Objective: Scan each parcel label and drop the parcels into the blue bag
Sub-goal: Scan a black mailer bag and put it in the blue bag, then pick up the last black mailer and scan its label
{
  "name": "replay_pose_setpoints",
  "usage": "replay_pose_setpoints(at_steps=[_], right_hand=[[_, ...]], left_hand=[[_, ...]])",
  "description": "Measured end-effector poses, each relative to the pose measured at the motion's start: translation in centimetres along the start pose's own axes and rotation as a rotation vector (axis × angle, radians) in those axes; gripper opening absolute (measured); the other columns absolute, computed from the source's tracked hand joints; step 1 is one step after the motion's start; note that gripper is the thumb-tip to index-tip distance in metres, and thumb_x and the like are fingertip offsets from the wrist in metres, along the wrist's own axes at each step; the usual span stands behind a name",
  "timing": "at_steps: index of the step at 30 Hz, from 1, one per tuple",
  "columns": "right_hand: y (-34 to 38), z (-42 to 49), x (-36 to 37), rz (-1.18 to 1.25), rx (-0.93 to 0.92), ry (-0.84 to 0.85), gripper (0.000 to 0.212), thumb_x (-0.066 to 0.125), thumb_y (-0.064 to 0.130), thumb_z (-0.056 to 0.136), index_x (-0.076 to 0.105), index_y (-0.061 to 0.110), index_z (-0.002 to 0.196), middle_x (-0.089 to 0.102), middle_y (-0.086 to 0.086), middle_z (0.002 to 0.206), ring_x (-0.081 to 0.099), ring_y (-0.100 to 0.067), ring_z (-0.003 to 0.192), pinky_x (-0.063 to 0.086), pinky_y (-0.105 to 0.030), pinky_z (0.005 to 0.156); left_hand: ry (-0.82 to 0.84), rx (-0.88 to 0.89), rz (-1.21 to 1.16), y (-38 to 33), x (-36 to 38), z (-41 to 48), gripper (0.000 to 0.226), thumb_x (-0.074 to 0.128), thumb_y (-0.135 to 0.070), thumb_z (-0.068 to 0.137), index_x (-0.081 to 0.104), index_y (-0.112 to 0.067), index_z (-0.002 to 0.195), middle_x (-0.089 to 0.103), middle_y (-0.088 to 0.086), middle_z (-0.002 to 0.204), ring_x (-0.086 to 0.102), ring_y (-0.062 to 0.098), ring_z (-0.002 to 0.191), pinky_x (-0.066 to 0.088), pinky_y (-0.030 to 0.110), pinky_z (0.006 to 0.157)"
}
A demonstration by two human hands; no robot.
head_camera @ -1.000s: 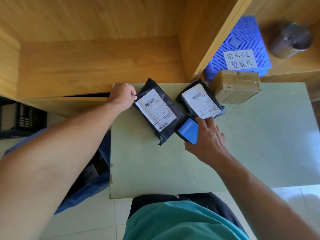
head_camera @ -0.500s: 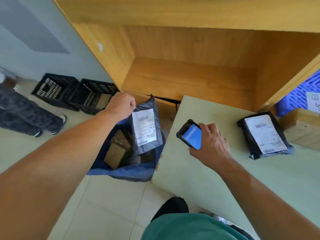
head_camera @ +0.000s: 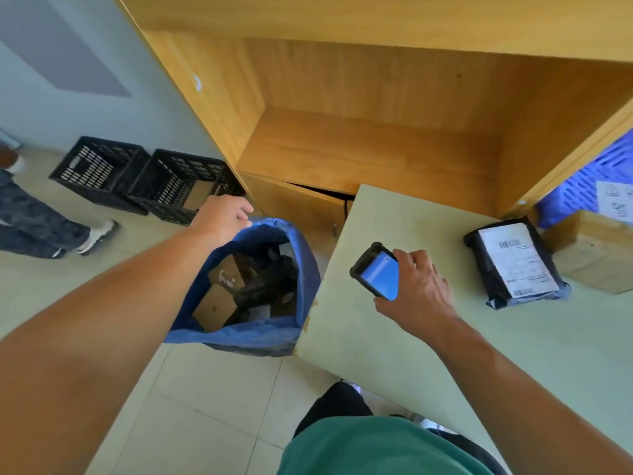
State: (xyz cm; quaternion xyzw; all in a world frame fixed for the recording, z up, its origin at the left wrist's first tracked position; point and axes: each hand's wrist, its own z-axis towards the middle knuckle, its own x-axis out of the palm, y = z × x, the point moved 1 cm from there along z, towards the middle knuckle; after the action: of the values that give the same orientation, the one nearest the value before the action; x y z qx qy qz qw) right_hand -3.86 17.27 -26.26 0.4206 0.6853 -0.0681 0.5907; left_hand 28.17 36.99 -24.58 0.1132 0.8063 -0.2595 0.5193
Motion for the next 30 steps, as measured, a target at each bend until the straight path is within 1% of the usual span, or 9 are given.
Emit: replay_pose_setpoints(at_steps=[2, 4, 6, 10, 15, 17, 22, 25, 30], right_hand=[[-1.0, -0.2, -0.3, 0.008, 0.021, -0.016, 0.079, 0.077, 0.039, 0.065, 0.042, 0.024, 0.135, 0.041, 0.002, 0.112, 0.052, -0.02, 0.095, 0.051, -0.041, 0.084], [-2.1, -0.5, -0.6, 0.011, 0.048, -0.033, 0.08, 0.077, 0.04, 0.065, 0.042, 0.025, 0.135, 0.041, 0.002, 0.113, 0.052, -0.021, 0.097, 0.049, -0.04, 0.084], [-3.3, -1.0, -1.0, 0.008, 0.086, -0.045, 0.083, 0.078, 0.042, 0.066, 0.04, 0.025, 0.138, 0.041, 0.001, 0.117, 0.051, -0.022, 0.102, 0.047, -0.038, 0.085], [-6.5, -2.1, -1.9, 0.023, 0.168, -0.057, 0.087, 0.079, 0.044, 0.068, 0.036, 0.023, 0.142, 0.041, -0.001, 0.123, 0.05, -0.023, 0.109, 0.047, -0.041, 0.091], [-11.8, -4.2, -3.1, 0.035, 0.318, -0.074, 0.084, 0.08, 0.045, 0.069, 0.038, 0.022, 0.137, 0.04, -0.001, 0.121, 0.05, -0.024, 0.108, 0.046, -0.041, 0.089], [-13.6, -5.1, -3.5, 0.04, 0.364, -0.084, 0.085, 0.079, 0.045, 0.069, 0.036, 0.023, 0.139, 0.04, -0.001, 0.122, 0.051, -0.025, 0.11, 0.045, -0.041, 0.088], [-18.1, -7.3, -3.8, 0.063, 0.459, -0.122, 0.085, 0.079, 0.042, 0.067, 0.038, 0.024, 0.139, 0.041, -0.001, 0.122, 0.052, -0.025, 0.107, 0.046, -0.042, 0.089], [-20.4, -8.5, -3.7, 0.074, 0.51, -0.141, 0.088, 0.08, 0.041, 0.067, 0.038, 0.023, 0.142, 0.041, -0.002, 0.124, 0.052, -0.027, 0.107, 0.045, -0.042, 0.09], [-22.7, -10.2, -3.0, 0.102, 0.566, -0.148, 0.09, 0.079, 0.042, 0.068, 0.036, 0.023, 0.145, 0.04, -0.002, 0.125, 0.051, -0.026, 0.108, 0.043, -0.04, 0.088]], left_hand=[[0.009, 0.046, -0.001, -1.6, 0.5, 0.8, 0.032, 0.072, -0.02, 0.094, 0.068, -0.018, 0.126, 0.074, 0.003, 0.113, 0.064, 0.018, 0.098, 0.049, 0.033, 0.095], [0.018, 0.099, 0.012, -3.5, 1.0, 1.5, 0.032, 0.071, -0.02, 0.094, 0.068, -0.017, 0.126, 0.074, 0.003, 0.113, 0.065, 0.019, 0.101, 0.045, 0.029, 0.091], [0.038, 0.136, 0.012, -5.7, 1.7, 2.2, 0.032, 0.071, -0.02, 0.094, 0.068, -0.016, 0.125, 0.074, 0.002, 0.111, 0.066, 0.021, 0.102, 0.046, 0.03, 0.091], [0.07, 0.228, 0.043, -11.6, 3.7, 3.7, 0.023, 0.074, -0.024, 0.092, 0.07, -0.022, 0.115, 0.075, -0.004, 0.101, 0.068, 0.018, 0.093, 0.054, 0.035, 0.087], [0.071, 0.467, 0.05, -22.0, 7.0, 4.1, 0.025, 0.075, -0.019, 0.089, 0.071, -0.018, 0.114, 0.076, -0.004, 0.091, 0.07, 0.018, 0.089, 0.056, 0.033, 0.083], [0.088, 0.546, 0.064, -25.6, 8.4, 4.1, 0.026, 0.075, -0.021, 0.089, 0.071, -0.02, 0.114, 0.075, -0.007, 0.09, 0.069, 0.018, 0.087, 0.056, 0.032, 0.082], [0.115, 0.695, 0.07, -33.5, 13.5, 4.8, 0.027, 0.076, -0.025, 0.088, 0.071, -0.022, 0.115, 0.076, -0.006, 0.092, 0.068, 0.019, 0.091, 0.057, 0.033, 0.083], [0.134, 0.74, 0.086, -36.7, 17.1, 4.6, 0.026, 0.075, -0.028, 0.088, 0.071, -0.023, 0.113, 0.076, -0.007, 0.092, 0.067, 0.021, 0.093, 0.056, 0.034, 0.083], [0.171, 0.848, 0.19, -39.9, 22.3, 3.4, 0.023, 0.069, -0.024, 0.089, 0.069, -0.025, 0.113, 0.073, -0.001, 0.108, 0.066, 0.029, 0.096, 0.056, 0.038, 0.078]])
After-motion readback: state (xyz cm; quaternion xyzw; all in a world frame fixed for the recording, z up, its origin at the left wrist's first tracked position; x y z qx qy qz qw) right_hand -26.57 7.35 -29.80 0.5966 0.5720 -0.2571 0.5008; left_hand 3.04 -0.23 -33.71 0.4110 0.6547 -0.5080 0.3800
